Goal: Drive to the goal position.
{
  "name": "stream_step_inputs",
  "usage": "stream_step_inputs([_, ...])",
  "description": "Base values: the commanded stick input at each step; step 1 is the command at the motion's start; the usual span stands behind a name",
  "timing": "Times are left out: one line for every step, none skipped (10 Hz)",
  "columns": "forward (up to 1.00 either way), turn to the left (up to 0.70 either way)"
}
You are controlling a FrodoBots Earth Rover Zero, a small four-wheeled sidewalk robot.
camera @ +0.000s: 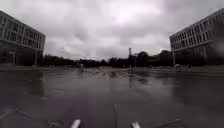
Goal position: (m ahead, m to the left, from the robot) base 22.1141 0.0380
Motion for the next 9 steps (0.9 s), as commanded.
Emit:
stream_step_inputs([1.0, 0.0])
stream_step_inputs([1.0, 0.0])
stream_step_inputs([1.0, 0.0])
stream_step_inputs([1.0, 0.0])
stream_step_inputs([1.0, 0.0])
stream_step_inputs([1.0, 0.0])
stream_step_inputs([1.0, 0.0])
stream_step_inputs([1.0, 0.0])
stream_step_inputs([1.0, 0.0])
